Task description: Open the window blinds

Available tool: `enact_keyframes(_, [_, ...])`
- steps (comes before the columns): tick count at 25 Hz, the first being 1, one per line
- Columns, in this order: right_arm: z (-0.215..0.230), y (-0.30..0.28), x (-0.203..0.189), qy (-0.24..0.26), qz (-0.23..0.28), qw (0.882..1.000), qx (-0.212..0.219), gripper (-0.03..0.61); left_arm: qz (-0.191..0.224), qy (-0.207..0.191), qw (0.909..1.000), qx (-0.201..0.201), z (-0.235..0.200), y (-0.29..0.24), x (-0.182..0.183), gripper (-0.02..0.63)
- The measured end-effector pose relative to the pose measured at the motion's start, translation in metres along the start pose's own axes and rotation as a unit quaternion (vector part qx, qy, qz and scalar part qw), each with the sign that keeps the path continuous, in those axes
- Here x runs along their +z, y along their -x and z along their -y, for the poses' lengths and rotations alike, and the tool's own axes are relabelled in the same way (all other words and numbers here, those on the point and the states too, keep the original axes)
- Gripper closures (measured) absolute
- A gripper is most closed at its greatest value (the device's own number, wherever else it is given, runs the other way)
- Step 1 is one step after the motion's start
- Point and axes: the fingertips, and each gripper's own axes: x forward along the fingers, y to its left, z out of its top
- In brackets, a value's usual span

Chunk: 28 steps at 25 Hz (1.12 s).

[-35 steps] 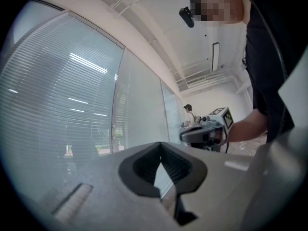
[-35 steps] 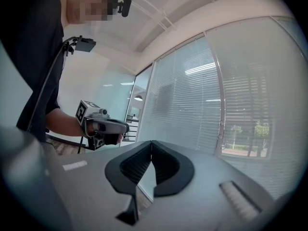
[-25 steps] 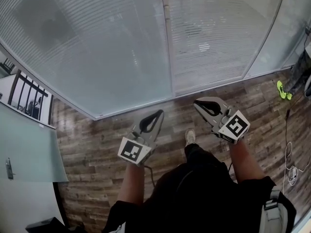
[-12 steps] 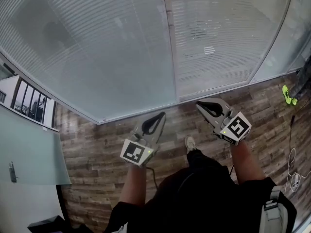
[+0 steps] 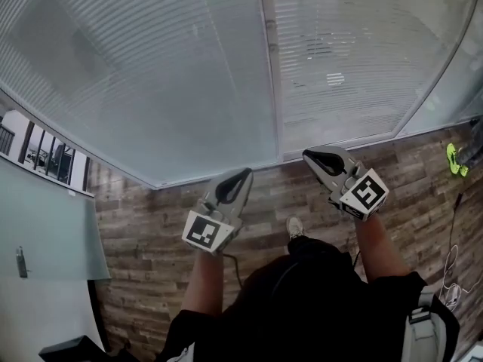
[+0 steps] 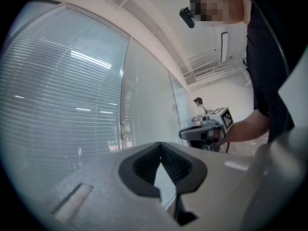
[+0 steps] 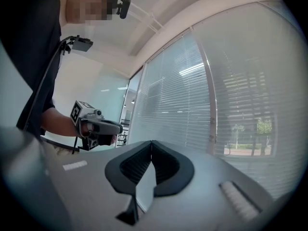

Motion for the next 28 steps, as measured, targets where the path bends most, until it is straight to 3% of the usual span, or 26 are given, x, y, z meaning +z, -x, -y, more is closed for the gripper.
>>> enact_keyframes(16, [0.084, -0.047, -0.005, 0.01, 0.008, 0.999, 0.035, 0.572, -0.008, 0.004, 0.9983, 0.057, -0.069, -0.054, -0.017, 0.609])
enact_keyframes(28, [0.121, -0.077, -0.021, 0.0, 0.007, 0.998, 0.063, 0.572, -0.014, 0.001, 0.9953, 0.096, -0.109, -0.078, -0.022, 0.609])
